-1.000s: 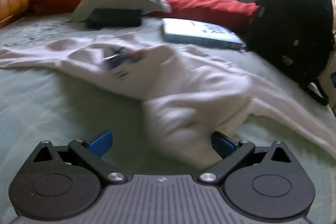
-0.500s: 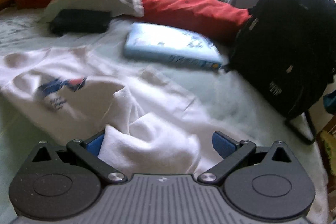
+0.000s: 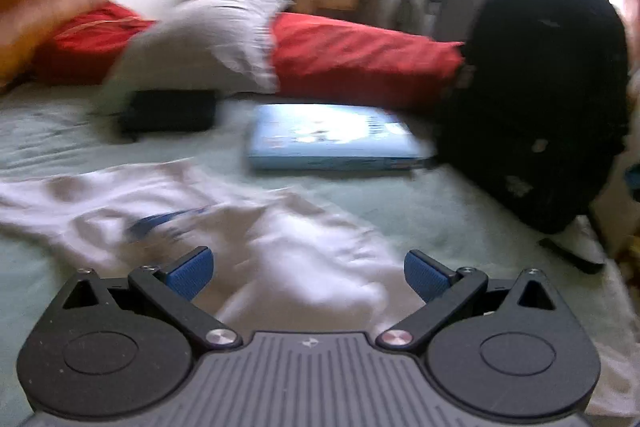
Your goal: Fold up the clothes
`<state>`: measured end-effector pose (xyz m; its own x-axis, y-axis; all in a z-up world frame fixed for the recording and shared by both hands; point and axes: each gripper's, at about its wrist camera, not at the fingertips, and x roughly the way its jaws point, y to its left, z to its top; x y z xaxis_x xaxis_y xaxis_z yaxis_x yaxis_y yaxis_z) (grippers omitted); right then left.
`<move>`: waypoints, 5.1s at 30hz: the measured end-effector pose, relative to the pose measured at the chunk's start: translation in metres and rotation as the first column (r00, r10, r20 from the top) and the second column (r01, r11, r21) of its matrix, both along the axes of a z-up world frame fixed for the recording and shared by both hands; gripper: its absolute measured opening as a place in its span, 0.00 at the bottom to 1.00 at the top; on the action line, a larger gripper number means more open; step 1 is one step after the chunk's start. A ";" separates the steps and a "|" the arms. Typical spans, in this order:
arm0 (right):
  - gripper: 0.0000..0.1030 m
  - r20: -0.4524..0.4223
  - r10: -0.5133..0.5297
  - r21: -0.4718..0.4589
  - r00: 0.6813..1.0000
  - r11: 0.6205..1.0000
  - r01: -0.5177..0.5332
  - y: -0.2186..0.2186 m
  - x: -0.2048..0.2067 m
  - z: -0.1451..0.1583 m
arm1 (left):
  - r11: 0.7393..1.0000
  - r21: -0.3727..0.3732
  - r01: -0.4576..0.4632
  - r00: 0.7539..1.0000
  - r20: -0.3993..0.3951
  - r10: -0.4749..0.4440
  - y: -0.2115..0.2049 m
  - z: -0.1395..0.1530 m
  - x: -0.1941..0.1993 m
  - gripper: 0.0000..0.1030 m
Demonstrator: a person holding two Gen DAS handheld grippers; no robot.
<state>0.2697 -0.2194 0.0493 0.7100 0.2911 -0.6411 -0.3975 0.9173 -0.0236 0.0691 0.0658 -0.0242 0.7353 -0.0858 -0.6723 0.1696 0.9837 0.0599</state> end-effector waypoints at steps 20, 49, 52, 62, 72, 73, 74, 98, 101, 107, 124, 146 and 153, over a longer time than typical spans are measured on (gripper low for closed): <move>0.96 -0.139 -0.006 0.032 0.990 0.999 0.011 -0.007 0.010 -0.041 | 1.000 -0.008 0.028 0.999 -0.024 -0.028 -0.007 -0.007 0.005 0.95; 0.76 -0.141 0.062 -0.044 0.988 0.997 -0.069 -0.008 0.028 -0.085 | 0.998 -0.014 0.067 0.996 -0.058 -0.067 -0.021 -0.016 0.009 0.95; 0.77 -0.145 0.108 -0.045 0.984 0.992 -0.116 -0.002 0.010 -0.085 | 0.997 -0.013 0.070 0.996 -0.058 -0.070 -0.022 -0.017 0.009 0.95; 0.76 -0.135 0.338 -0.129 0.932 0.926 -0.354 0.025 -0.066 -0.074 | 0.997 -0.010 0.074 0.995 -0.060 -0.075 -0.026 -0.018 0.008 0.96; 0.68 -0.062 0.349 -0.373 0.935 0.861 -0.346 0.043 -0.080 -0.097 | 0.997 -0.003 0.083 0.995 -0.063 -0.083 -0.028 -0.019 0.009 0.96; 0.68 -0.050 0.347 -0.388 0.936 0.857 -0.339 0.043 -0.080 -0.098 | 0.996 -0.004 0.084 0.995 -0.062 -0.084 -0.028 -0.019 0.010 0.96; 0.66 -0.037 0.345 -0.406 0.938 0.852 -0.330 0.043 -0.080 -0.100 | 0.996 -0.006 0.085 0.994 -0.062 -0.085 -0.028 -0.019 0.010 0.96; 0.18 -0.214 0.454 -0.189 0.865 0.850 -0.492 0.098 -0.163 -0.069 | 0.998 0.004 0.061 0.998 -0.022 -0.061 0.000 -0.004 -0.039 0.96; 0.18 -0.221 0.487 -0.152 0.845 0.839 -0.523 0.114 -0.178 -0.064 | 0.999 0.011 0.044 0.999 -0.012 -0.043 0.008 -0.001 -0.050 0.96; 0.18 -0.214 0.571 -0.070 0.792 0.800 -0.596 0.157 -0.201 -0.054 | 1.000 0.020 0.010 1.000 0.004 -0.010 0.024 0.006 -0.069 0.96; 0.54 -0.217 0.384 0.217 0.897 0.915 -0.339 0.094 -0.196 -0.044 | 1.000 0.024 0.014 1.000 0.003 -0.014 0.026 0.004 -0.078 0.96; 0.93 -0.042 -0.192 0.097 0.980 0.976 0.195 -0.070 -0.219 -0.095 | 0.931 -0.004 0.366 0.931 0.018 -0.365 -0.093 0.059 -0.030 0.96; 0.96 -0.043 -0.204 0.087 0.978 0.975 0.207 -0.098 -0.232 -0.106 | 0.844 -0.205 0.496 0.847 -0.101 -0.522 -0.166 0.024 0.030 0.96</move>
<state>0.0380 -0.3175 -0.0567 0.7394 0.1994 -0.6431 -0.1997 0.9771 0.0734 0.0991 -0.0999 -0.0001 0.4509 -0.5398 -0.7108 0.6430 0.7488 -0.1607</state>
